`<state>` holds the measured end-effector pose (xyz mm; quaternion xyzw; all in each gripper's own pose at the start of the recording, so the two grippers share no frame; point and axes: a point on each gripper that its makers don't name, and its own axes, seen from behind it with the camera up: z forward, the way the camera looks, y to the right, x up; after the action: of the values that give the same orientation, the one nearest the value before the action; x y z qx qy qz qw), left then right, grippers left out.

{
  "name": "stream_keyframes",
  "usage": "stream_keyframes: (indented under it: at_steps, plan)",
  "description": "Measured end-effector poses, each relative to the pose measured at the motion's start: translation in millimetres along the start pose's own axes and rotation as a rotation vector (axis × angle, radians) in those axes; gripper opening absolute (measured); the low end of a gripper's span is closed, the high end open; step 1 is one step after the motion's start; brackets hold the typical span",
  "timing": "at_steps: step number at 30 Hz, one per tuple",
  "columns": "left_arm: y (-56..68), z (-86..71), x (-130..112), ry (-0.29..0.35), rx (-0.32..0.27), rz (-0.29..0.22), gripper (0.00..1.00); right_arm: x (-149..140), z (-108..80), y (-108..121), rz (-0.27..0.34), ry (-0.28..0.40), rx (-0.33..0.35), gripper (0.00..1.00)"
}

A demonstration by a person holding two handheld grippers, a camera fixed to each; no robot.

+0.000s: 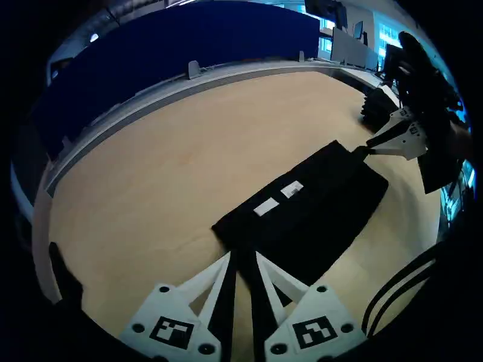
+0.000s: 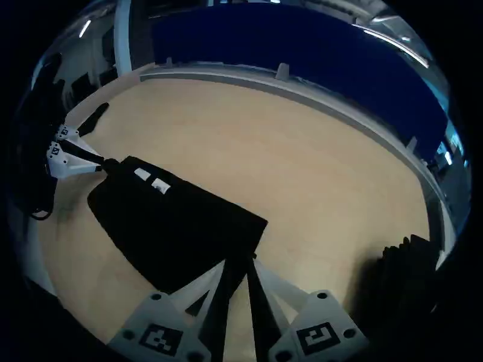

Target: Fold towel

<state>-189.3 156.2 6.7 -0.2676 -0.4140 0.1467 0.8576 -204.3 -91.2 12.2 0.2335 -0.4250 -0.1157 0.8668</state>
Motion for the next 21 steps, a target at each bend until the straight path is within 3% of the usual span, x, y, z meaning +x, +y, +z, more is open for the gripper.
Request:
stream_keyframes:
  at_steps: [3, 8, 14, 16, 21]
  plan:
    - [-1.4, 1.4, -0.2, 0.0, 0.009, 0.0, 0.22, 1.1, 3.0, 3.6, 0.002, 0.003, -0.019, 0.32]
    - [-3.6, 1.0, 1.7, 0.007, 0.012, -0.02, 0.39, 6.0, 4.5, 13.9, 0.005, 0.022, -0.066, 0.63]
    - [-8.4, 2.5, 3.1, 0.007, 0.024, -0.018, 0.64, 8.5, 4.1, 19.3, 0.012, 0.03, -0.082, 0.67]
    - [-9.6, 2.3, 3.4, 0.007, 0.027, -0.009, 0.66, 9.0, 3.7, 20.5, 0.013, 0.032, -0.085, 0.7]
    - [-13.4, 2.6, 3.4, 0.005, 0.038, 0.007, 0.84, 8.4, 4.1, 22.2, 0.011, 0.034, -0.094, 0.85]
